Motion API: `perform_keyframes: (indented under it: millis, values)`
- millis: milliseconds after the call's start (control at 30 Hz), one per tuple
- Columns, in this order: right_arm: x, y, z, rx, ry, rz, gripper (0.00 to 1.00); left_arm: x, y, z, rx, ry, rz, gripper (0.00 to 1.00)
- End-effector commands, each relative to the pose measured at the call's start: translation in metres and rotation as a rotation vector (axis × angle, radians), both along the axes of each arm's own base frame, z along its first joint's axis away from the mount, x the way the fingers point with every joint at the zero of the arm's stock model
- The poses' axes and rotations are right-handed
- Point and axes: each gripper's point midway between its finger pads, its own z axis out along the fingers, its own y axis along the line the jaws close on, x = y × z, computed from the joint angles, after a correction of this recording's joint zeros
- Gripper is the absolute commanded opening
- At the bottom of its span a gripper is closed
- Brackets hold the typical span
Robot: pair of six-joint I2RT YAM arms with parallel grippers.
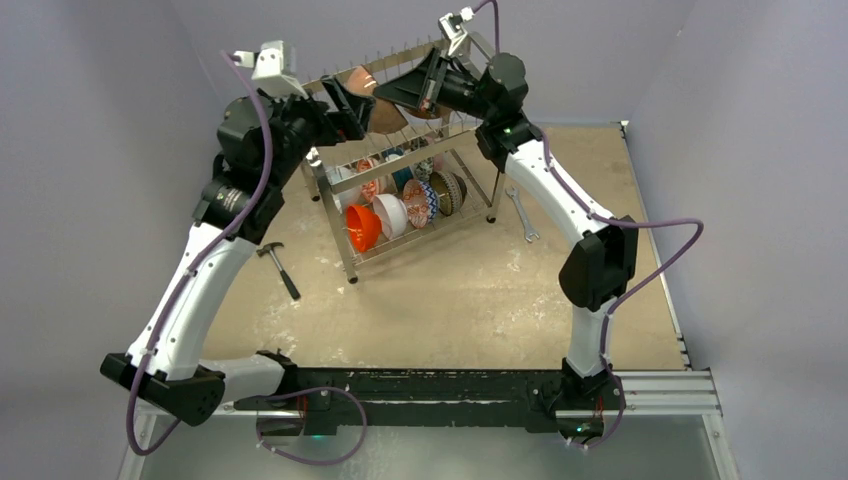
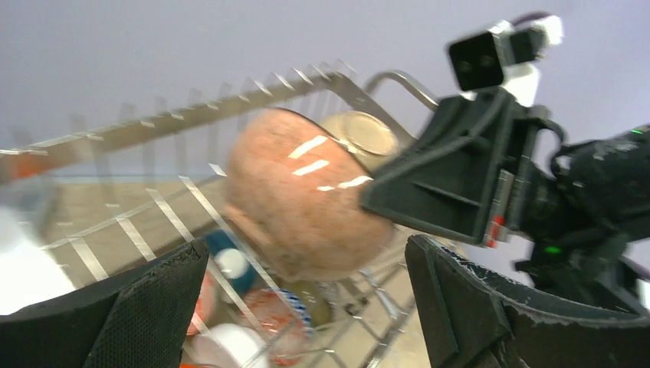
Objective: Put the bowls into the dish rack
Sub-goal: Turn the bowl upside down on the dish rack.
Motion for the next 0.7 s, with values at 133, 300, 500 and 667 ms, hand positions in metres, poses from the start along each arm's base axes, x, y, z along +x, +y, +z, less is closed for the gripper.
perform_keyframes:
  millis: [133, 300, 500, 667]
  values:
    - [-0.017, 0.026, 0.008, -0.027, -0.001, -0.005, 0.0, -0.011, 0.071, 0.034, 0.133, -0.085, 0.288, 0.99]
    - [-0.016, 0.031, 0.006, 0.046, 0.031, -0.054, 0.0, -0.014, 0.072, 0.034, 0.131, -0.081, 0.283, 0.99]
    - [-0.023, 0.033, 0.007, 0.089, -0.051, -0.079, 0.0, 0.002, 0.043, 0.022, 0.045, 0.085, 0.194, 0.99]
    - [-0.027, 0.03, 0.012, 0.063, -0.154, -0.103, 0.0, 0.012, 0.016, 0.009, -0.08, 0.22, 0.117, 0.99]
